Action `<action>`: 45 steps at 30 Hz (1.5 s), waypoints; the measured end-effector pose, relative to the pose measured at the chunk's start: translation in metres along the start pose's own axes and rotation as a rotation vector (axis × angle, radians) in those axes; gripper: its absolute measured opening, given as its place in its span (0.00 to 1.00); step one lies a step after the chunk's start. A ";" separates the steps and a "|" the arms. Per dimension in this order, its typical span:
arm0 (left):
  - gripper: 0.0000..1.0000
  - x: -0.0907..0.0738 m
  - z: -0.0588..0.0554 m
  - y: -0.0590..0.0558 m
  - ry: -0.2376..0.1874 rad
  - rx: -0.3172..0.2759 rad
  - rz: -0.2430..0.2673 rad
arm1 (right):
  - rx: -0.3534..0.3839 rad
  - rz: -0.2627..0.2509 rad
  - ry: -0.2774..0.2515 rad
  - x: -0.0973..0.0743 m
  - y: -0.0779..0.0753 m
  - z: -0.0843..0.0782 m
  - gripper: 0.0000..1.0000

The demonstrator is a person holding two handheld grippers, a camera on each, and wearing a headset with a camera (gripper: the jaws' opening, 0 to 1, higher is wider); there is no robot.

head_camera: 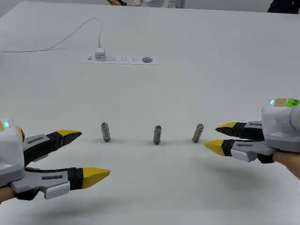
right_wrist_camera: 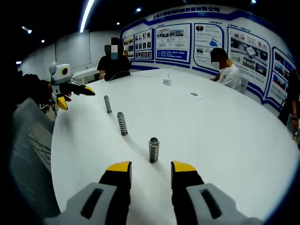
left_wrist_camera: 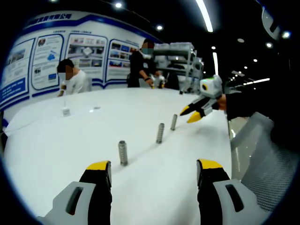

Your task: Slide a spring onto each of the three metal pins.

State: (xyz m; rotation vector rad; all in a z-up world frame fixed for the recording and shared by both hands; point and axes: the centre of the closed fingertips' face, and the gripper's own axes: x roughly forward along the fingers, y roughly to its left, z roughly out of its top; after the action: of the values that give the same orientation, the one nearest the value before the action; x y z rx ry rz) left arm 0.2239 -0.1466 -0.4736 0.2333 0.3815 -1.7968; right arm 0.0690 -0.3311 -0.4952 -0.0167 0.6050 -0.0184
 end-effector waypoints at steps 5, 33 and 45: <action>0.76 0.000 -0.002 0.002 0.004 0.000 0.005 | -0.013 0.015 -0.007 -0.005 0.010 -0.001 0.40; 0.76 0.000 -0.007 0.001 0.018 0.002 0.010 | -0.005 0.041 -0.027 -0.021 0.032 -0.020 0.55; 0.76 0.000 -0.010 0.001 0.026 -0.005 0.010 | -0.015 0.025 -0.064 -0.022 0.029 -0.010 0.59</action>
State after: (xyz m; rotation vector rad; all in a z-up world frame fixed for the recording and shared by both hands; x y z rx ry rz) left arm 0.2246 -0.1428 -0.4830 0.2552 0.4025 -1.7838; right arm 0.0456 -0.3016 -0.4921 -0.0246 0.5414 0.0107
